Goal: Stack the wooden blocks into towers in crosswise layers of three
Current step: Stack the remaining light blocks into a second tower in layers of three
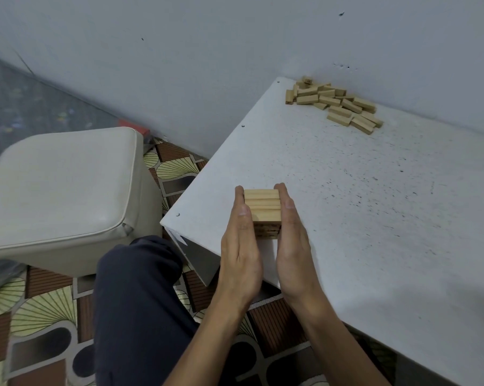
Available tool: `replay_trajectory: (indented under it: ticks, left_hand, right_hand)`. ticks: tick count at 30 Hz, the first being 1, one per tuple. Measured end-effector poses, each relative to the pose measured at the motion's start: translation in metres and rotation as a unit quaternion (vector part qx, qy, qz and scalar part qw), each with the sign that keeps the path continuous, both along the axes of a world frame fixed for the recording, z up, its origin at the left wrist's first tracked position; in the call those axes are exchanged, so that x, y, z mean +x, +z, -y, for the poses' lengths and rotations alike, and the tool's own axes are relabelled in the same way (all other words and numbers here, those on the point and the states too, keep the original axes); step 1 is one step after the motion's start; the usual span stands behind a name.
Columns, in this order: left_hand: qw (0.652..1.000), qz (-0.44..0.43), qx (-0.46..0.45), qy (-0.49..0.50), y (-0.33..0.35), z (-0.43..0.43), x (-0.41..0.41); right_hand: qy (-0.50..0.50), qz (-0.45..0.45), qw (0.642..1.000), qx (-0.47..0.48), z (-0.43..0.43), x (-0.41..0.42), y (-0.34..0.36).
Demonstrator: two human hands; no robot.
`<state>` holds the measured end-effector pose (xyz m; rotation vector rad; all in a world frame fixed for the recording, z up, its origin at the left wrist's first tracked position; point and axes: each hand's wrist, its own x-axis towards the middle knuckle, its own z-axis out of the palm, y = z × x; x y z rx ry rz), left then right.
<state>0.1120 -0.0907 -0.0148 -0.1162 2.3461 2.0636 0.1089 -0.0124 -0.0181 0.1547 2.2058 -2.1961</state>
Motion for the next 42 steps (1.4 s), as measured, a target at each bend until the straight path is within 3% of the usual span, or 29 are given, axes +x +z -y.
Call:
replay_trajectory:
  ticks: [16,25,29,35,42]
  left_hand:
    - [0.999,-0.032,-0.025,0.003,-0.002,0.014,-0.014]
    - [0.984,-0.132,-0.08,-0.092,0.031,0.037,-0.114]
    - [0.958,-0.156,-0.185,-0.156,0.043,0.014,-0.171]
    - [0.898,-0.181,-0.361,-0.175,0.04,-0.034,-0.256]
    - [0.805,-0.196,-0.543,-0.135,0.007,-0.078,-0.329]
  right_hand:
    - [-0.045,0.002,0.999,-0.005,-0.015,-0.009,-0.001]
    - [-0.077,-0.035,0.99,0.116,-0.067,-0.071,0.043]
    - [-0.101,-0.047,0.971,0.212,-0.087,-0.117,0.05]
    - [-0.125,-0.027,0.911,0.392,-0.125,-0.189,0.04]
    - [-0.109,0.028,0.78,0.616,-0.154,-0.239,0.018]
